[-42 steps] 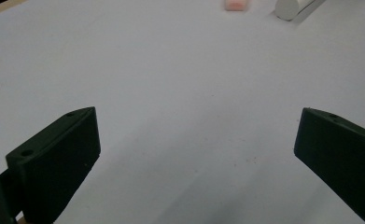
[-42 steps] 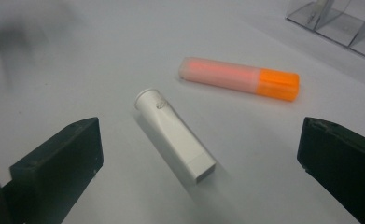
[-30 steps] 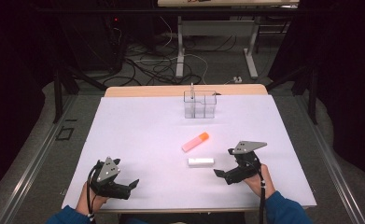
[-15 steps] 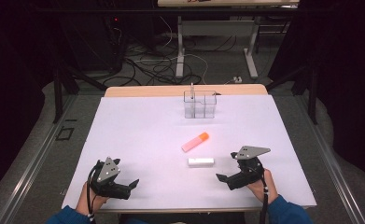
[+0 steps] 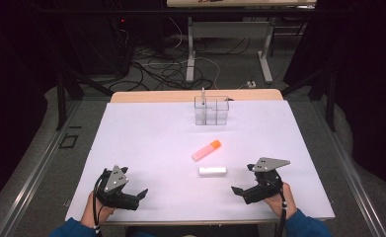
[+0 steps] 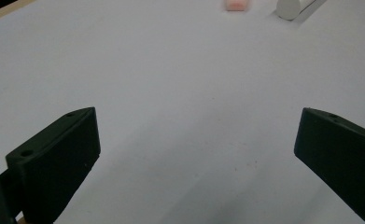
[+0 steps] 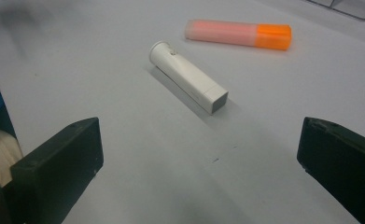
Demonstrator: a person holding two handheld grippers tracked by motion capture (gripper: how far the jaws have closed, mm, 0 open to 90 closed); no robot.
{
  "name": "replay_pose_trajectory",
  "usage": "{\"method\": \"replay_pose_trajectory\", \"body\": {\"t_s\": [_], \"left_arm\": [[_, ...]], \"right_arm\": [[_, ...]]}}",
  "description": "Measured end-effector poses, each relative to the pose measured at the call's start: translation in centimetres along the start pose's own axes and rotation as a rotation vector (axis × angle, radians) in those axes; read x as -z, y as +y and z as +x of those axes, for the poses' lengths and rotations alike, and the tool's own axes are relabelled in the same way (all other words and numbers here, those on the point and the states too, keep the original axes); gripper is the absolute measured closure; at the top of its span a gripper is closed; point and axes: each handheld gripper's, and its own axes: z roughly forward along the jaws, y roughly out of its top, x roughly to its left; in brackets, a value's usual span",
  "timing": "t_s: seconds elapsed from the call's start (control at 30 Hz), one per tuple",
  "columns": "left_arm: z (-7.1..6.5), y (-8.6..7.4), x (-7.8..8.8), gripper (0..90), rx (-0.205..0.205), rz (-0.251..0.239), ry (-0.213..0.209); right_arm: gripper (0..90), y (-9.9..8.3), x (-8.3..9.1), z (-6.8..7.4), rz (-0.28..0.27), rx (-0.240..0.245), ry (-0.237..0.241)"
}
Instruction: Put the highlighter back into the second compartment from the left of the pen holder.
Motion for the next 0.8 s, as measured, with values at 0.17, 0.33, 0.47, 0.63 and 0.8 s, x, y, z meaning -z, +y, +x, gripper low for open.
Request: {"method": "replay_pose_trajectory", "body": {"t_s": [0.17,0.33,0.47,0.63,0.8], "left_arm": [[0.2,0.5,-0.4,0.3,0.015,-0.004,-0.008],[0.2,1.3,-1.0,0.1,0.007,0.012,-0.017],[0.2,2.2,-1.7,0.1,-0.005,0.025,-0.031],[0.2,3.5,-2.9,0.1,-0.033,0.033,-0.038],[0.0,4.9,-4.2,0.2,-0.042,0.046,-0.055]], "right_arm": [[0.0,-0.3,0.1,-0.1,0.025,-0.006,0.009],[0.0,-0.6,0.2,0.0,0.004,0.008,-0.007],[0.0,-0.7,0.3,0.1,0.015,-0.002,-0.013],[0.0,-0.6,0.3,0.3,0.010,0.014,-0.005],[0.1,-0.5,0.4,0.4,0.007,0.015,-0.003]]}}
